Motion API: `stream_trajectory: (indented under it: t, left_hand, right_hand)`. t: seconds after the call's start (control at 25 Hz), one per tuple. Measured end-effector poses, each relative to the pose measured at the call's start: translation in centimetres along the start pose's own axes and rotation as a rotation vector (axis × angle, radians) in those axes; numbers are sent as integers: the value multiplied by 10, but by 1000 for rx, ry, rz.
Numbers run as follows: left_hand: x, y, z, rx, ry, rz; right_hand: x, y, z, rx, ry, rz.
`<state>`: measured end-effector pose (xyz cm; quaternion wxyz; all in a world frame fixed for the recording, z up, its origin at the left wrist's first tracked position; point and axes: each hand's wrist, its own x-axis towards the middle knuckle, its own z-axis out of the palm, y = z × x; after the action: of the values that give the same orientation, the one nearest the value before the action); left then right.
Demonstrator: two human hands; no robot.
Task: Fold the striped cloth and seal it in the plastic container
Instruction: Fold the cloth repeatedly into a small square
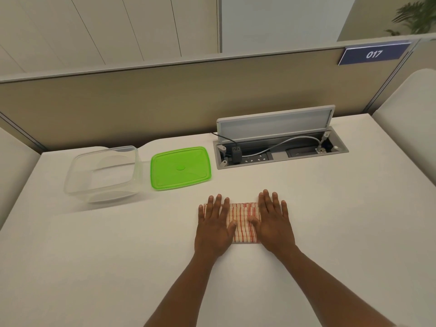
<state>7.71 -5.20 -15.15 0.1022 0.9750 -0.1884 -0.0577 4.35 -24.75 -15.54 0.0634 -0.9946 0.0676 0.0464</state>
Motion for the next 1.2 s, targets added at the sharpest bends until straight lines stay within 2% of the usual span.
stream_trajectory:
  t: [0.16, 0.28, 0.4, 0.52, 0.68, 0.76, 1.04, 1.2]
  left_hand:
    - [-1, -3, -9, -30, 19, 61]
    - [-7, -2, -17, -163, 129, 28]
    - [-17, 7, -29, -265, 204, -270]
    - [-20, 14, -41, -291, 110, -566]
    - [-16, 23, -49, -664, 45, -808]
    - [-17, 23, -49, -762, 37, -882]
    - [-34, 17, -50, -865, -69, -939]
    - [-49, 17, -44, -797, -27, -829]
  right_hand:
    - [0, -4, -8, 22, 6, 9]
    - [-4, -2, -16, 116, 33, 97]
    - [-12, -6, -29, 281, 123, 313]
    - [-19, -10, -42, 306, 96, 529]
    - [-26, -17, -48, 514, 13, 658]
    - [-27, -17, -49, 556, -12, 670]
    - [-31, 5, -52, 746, -159, 725]
    - [-33, 14, -51, 920, -266, 656]
